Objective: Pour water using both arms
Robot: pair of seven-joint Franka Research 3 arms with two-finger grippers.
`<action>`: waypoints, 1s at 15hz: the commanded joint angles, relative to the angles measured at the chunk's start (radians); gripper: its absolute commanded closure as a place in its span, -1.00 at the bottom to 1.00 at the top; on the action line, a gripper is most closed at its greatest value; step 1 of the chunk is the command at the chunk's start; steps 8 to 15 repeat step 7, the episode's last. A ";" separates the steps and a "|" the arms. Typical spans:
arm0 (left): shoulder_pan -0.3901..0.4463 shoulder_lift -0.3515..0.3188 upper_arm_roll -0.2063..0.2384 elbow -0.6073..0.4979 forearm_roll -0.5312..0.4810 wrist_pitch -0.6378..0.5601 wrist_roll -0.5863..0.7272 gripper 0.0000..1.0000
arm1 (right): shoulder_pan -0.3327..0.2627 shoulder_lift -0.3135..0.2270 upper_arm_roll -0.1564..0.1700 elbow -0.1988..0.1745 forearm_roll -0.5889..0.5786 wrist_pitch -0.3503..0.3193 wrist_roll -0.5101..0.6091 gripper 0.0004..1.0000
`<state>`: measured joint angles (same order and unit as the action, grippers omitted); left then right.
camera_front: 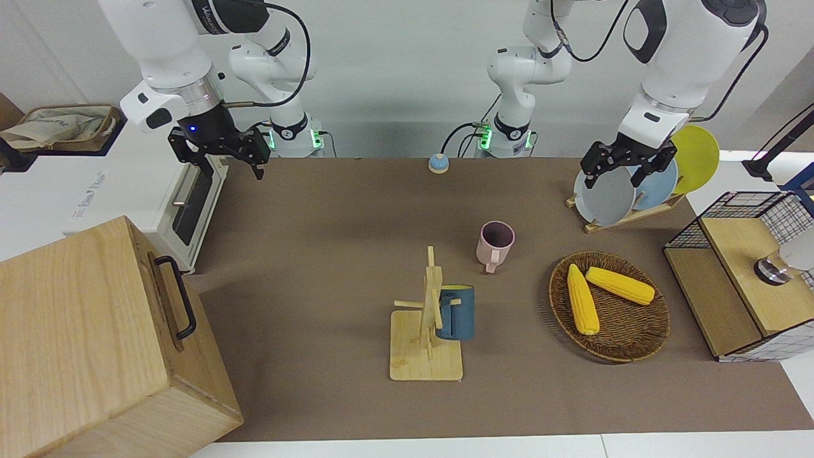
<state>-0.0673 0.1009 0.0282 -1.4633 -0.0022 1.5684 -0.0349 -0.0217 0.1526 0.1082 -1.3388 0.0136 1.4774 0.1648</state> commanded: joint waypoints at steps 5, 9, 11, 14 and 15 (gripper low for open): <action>-0.129 -0.056 0.131 -0.054 -0.027 -0.005 -0.016 -1.00 | -0.018 -0.024 0.011 -0.030 0.017 0.003 -0.013 -0.98; -0.128 -0.053 0.131 -0.052 -0.028 -0.007 -0.016 -1.00 | -0.018 -0.022 0.011 -0.030 0.017 0.004 -0.013 -0.98; -0.128 -0.053 0.131 -0.052 -0.028 -0.007 -0.016 -1.00 | -0.018 -0.022 0.011 -0.030 0.017 0.004 -0.013 -0.98; -0.128 -0.053 0.131 -0.052 -0.028 -0.007 -0.016 -1.00 | -0.018 -0.022 0.011 -0.030 0.017 0.004 -0.013 -0.98; -0.128 -0.053 0.131 -0.052 -0.028 -0.007 -0.016 -1.00 | -0.018 -0.022 0.011 -0.030 0.017 0.004 -0.013 -0.98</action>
